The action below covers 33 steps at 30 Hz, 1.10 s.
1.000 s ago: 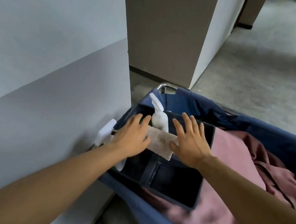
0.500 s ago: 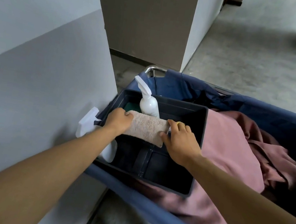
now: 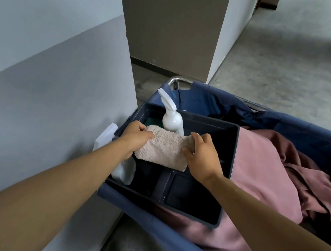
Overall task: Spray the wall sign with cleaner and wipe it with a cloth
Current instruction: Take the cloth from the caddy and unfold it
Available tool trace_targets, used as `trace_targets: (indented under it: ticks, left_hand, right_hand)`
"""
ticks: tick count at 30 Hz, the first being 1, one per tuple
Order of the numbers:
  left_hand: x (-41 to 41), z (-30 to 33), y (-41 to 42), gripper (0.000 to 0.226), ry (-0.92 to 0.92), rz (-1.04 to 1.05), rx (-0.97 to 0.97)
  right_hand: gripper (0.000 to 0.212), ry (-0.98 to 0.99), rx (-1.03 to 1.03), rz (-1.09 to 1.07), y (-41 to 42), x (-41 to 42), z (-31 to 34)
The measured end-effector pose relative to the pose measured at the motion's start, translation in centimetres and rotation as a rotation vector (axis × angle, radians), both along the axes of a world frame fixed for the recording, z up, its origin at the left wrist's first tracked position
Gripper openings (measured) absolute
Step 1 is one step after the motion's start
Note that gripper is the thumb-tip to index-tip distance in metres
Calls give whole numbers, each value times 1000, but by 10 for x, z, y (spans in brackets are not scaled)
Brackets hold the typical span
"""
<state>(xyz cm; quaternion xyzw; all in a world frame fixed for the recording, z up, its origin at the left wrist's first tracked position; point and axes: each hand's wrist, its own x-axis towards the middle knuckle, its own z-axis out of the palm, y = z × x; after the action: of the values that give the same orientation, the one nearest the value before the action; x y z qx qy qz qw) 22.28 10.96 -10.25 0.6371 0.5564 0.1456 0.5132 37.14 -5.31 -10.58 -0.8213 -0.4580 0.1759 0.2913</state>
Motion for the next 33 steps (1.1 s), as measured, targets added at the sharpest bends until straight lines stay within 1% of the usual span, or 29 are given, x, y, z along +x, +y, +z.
trace_targets:
  ticks: [3, 8, 10, 13, 17, 20, 21, 22, 24, 25, 27, 28, 31, 33]
  left_hand:
    - [-1, 8, -2, 22, -27, -18, 18]
    - [-2, 17, -8, 32, -38, -100, 65]
    - [-1, 21, -9, 37, -55, -103, 76]
    - [0, 28, -10, 42, -105, -62, 35]
    - [1, 43, -10, 47, -230, 45, -68]
    - [2, 63, -10, 47, -291, 87, -30]
    - [1, 77, -10, 46, -303, 86, 7]
    - [1, 90, -9, 45, -310, 84, 49]
    - [-2, 126, -9, 42, -338, 88, 138]
    - [-3, 143, -10, 41, -360, 97, 186]
    - [-9, 186, -10, 41, -419, 97, 301]
    - [-12, 204, -10, 41, -438, 93, 352]
    - [-25, 270, -10, 38, -506, 84, 485]
    - [-36, 309, -14, 34, -582, 122, 503]
  right_hand:
    - [52, -35, 21, 26, 1, -1, 5]
    - [64, -98, 37, 62, -1, -5, 5]
    - [65, -100, 61, 68, -1, -7, 5]
    - [60, -64, 125, 64, -3, -8, 9]
    - [70, -133, 191, 96, -4, -8, 24]
    - [77, -183, 223, 105, -2, -7, 45]
    - [77, -193, 237, 111, 2, -6, 55]
    - [74, -165, 245, 102, 5, -7, 67]
    - [58, -82, 299, 67, 13, -8, 100]
    - [58, -92, 323, 66, 17, -8, 115]
    - [78, -255, 380, 114, 27, -11, 152]
    - [84, -298, 421, 120, 32, -12, 166]
    - [83, -330, 583, 110, 45, -19, 227]
    - [78, -331, 659, 67, 53, -29, 265]
